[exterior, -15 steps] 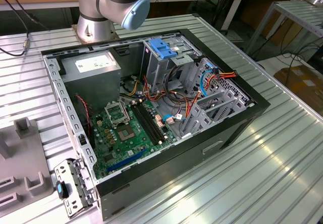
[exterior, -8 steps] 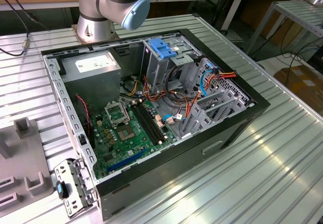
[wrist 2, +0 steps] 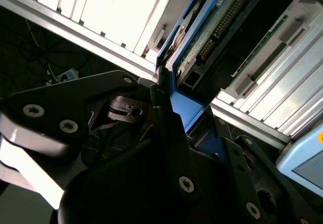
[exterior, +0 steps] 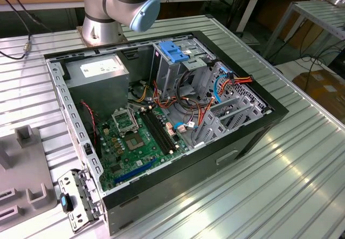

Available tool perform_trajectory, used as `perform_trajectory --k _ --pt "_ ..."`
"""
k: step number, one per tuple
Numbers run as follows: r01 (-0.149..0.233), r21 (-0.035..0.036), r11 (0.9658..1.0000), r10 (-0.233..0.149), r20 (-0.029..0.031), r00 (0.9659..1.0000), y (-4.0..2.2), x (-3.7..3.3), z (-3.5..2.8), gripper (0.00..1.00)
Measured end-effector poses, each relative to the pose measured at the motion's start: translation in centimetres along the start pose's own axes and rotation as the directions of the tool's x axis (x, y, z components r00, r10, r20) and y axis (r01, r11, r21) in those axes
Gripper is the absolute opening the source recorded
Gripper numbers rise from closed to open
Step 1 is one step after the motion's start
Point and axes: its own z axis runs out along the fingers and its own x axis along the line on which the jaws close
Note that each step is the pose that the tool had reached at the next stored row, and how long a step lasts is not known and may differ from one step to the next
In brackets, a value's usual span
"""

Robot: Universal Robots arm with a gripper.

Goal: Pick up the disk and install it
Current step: 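Pick up the disk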

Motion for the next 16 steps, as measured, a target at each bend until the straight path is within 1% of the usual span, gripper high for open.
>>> perform_trajectory --k 16 --pt "0.000 0.0000 1.0000 0.000 0.0000 1.0000 0.00 -0.01 -0.51 0.37"
